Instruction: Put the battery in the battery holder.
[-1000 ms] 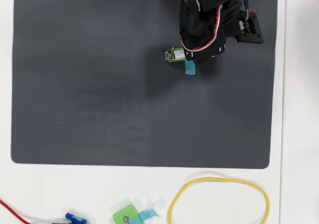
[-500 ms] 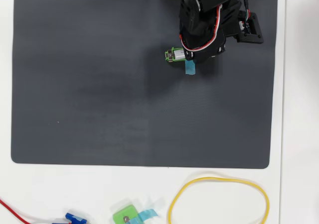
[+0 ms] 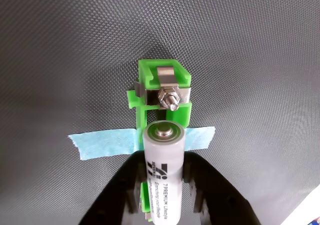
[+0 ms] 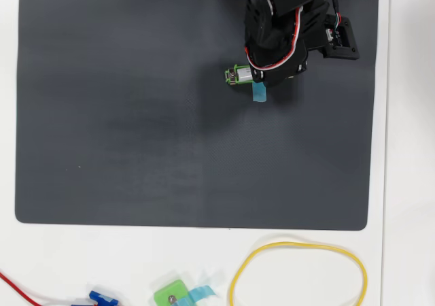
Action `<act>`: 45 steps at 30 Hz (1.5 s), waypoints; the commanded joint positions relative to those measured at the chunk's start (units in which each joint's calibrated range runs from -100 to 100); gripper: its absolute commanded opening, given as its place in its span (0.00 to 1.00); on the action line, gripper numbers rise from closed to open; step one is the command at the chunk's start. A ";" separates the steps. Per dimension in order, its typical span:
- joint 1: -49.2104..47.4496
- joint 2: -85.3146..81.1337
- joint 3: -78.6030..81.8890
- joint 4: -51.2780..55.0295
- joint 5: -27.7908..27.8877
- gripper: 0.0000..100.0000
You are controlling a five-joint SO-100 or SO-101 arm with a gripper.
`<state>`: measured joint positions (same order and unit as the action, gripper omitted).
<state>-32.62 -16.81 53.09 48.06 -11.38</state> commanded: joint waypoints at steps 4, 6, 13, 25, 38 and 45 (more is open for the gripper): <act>1.12 -0.97 -0.40 -0.33 -0.41 0.00; 1.02 -0.97 -0.40 -0.33 -0.41 0.00; 1.02 -1.06 -0.40 -0.33 -0.41 0.00; 1.02 -1.06 -0.49 -0.33 -0.57 0.00; 1.02 -1.06 -1.10 -0.33 -1.46 0.00; 1.02 -0.97 -1.01 -0.33 -1.30 0.00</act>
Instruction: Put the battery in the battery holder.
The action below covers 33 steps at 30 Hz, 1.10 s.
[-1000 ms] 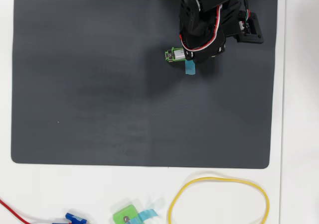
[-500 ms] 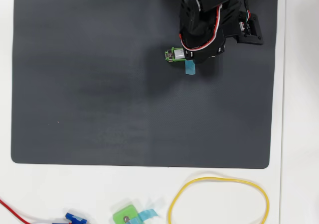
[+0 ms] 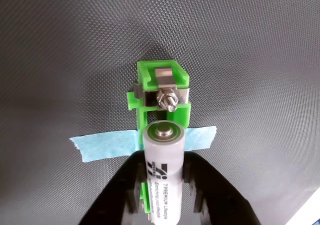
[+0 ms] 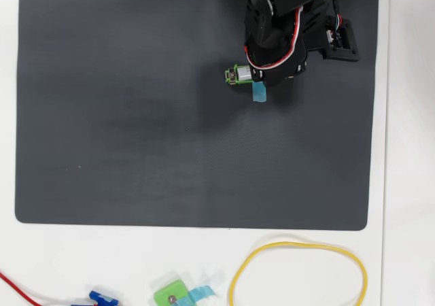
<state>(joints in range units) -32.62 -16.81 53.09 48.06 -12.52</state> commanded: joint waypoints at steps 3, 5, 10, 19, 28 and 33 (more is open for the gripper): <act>1.02 -0.97 -0.93 -0.33 -0.26 0.04; 1.02 -0.97 -0.75 -0.33 -0.32 0.10; 0.81 -0.97 -0.49 -0.16 -0.06 0.24; 0.40 -1.14 -0.75 0.28 0.05 0.27; 0.08 -6.86 -0.05 0.80 0.10 0.27; 1.02 -14.45 0.48 4.30 0.10 0.27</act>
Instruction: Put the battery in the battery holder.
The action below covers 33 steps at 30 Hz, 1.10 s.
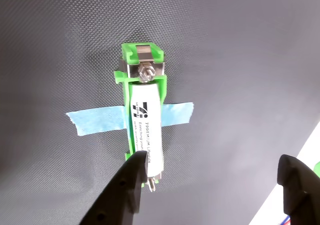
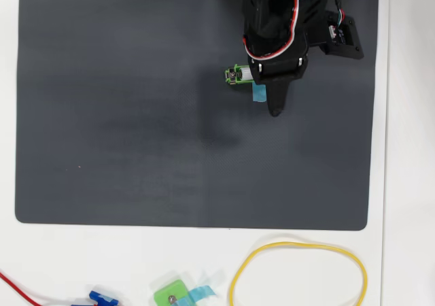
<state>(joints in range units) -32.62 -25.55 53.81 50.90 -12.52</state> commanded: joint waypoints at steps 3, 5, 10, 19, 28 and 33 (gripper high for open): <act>1.23 -8.78 0.37 1.72 0.10 0.27; 3.20 -9.46 0.37 1.72 0.21 0.20; 5.17 -9.46 0.37 1.11 2.87 0.00; 5.27 -9.29 0.37 0.93 3.02 0.00; 5.07 -9.03 0.37 1.46 3.13 0.00; 5.38 -3.66 0.02 1.02 3.13 0.00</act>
<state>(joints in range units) -27.91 -32.09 54.54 52.37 -9.77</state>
